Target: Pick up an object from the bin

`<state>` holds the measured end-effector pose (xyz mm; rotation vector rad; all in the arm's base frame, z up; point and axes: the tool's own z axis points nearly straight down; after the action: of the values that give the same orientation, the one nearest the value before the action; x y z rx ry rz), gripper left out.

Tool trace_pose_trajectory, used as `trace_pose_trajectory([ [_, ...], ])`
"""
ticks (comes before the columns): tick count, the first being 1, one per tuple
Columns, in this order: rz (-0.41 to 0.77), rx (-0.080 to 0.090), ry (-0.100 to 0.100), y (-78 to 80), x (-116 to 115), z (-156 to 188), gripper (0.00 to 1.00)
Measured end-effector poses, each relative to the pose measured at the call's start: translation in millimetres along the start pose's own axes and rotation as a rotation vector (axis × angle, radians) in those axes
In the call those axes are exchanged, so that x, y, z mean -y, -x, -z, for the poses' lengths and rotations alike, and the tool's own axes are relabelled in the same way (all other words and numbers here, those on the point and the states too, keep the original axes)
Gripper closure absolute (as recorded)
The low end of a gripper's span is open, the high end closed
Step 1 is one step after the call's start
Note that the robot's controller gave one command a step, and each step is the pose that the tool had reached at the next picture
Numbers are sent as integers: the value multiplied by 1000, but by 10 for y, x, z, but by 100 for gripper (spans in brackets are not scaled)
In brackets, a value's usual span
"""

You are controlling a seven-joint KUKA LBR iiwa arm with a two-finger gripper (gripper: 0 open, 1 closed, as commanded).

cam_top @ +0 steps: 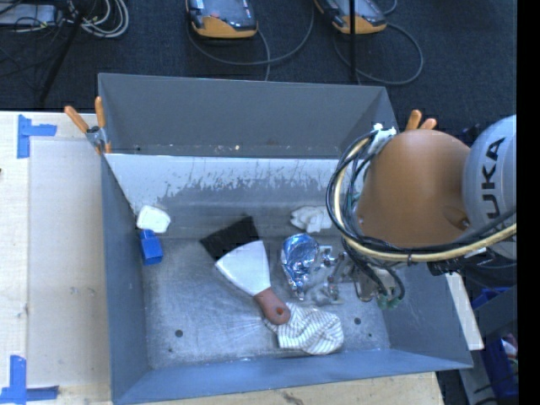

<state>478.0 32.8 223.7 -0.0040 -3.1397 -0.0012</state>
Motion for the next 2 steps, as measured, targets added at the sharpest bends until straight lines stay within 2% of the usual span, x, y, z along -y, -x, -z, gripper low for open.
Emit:
trace_pose_trajectory([
  [1, 16, 7, 0, 14, -5, -494, 100],
  [2, 13, -6, -1, -15, -5, -817, 100],
])
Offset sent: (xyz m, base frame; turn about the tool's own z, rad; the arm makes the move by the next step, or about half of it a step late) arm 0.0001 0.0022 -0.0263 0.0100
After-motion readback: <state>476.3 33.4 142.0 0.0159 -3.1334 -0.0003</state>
